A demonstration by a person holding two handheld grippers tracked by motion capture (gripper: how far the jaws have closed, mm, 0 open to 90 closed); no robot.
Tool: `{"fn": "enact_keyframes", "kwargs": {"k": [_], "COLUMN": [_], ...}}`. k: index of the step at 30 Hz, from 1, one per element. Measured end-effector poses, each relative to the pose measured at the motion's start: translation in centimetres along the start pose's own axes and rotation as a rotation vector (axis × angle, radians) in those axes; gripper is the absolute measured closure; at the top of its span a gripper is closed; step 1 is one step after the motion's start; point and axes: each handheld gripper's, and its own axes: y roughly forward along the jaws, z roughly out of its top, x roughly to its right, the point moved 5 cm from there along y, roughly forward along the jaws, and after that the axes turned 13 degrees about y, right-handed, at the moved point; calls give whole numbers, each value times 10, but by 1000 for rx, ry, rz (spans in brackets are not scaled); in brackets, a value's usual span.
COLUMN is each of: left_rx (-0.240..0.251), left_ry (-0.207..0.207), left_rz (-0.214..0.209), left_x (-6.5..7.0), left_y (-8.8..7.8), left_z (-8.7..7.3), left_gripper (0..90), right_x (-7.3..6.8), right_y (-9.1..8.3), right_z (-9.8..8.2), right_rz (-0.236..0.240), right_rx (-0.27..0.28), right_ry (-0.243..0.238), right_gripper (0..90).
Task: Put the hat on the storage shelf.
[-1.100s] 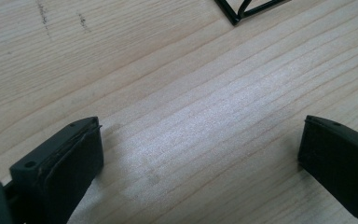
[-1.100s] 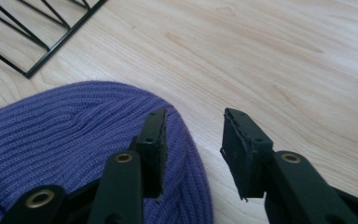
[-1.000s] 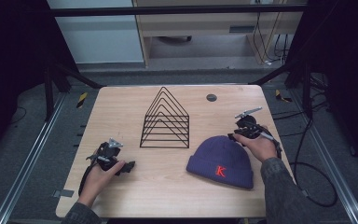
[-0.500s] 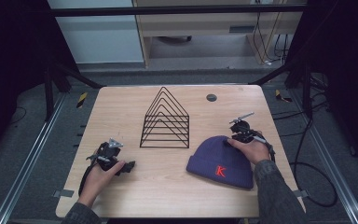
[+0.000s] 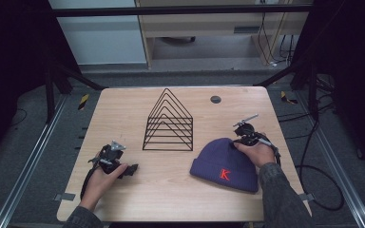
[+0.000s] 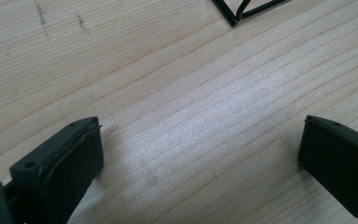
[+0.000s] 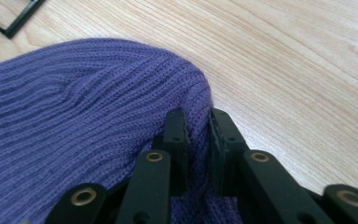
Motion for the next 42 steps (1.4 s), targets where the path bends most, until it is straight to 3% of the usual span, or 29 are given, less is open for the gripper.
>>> {"fn": "enact_keyframes", "kwargs": {"k": [10,13,18,23,32,42], "left_rx": [7,9,10,19,51,67], "left_ry": [-1,-8,-4,4,-27,-18], "left_rz": [2,3,-4,-17,-6,2], "left_x": [1,2,3,2,-6,-7], "left_y": [0,0,-1,-1,-7,-10], "left_z": [0,0,-1,-1,-1,1], "left_gripper": [0,0,0,0,30,42], "right_x": [-14,-26,-38,-62,-85,-92], "right_y": [-38,-63,-82,-110,-137,-155], "right_z": [-3,-7,-10,-14,-11,-1], "right_rz": [39,67,89,120,132,139], "right_rx": [112,174,222,282,316,358], "right_ry": [-29,-67,-116,-181,-255,-292], "right_gripper": [806,807,807,809,811,811]}}
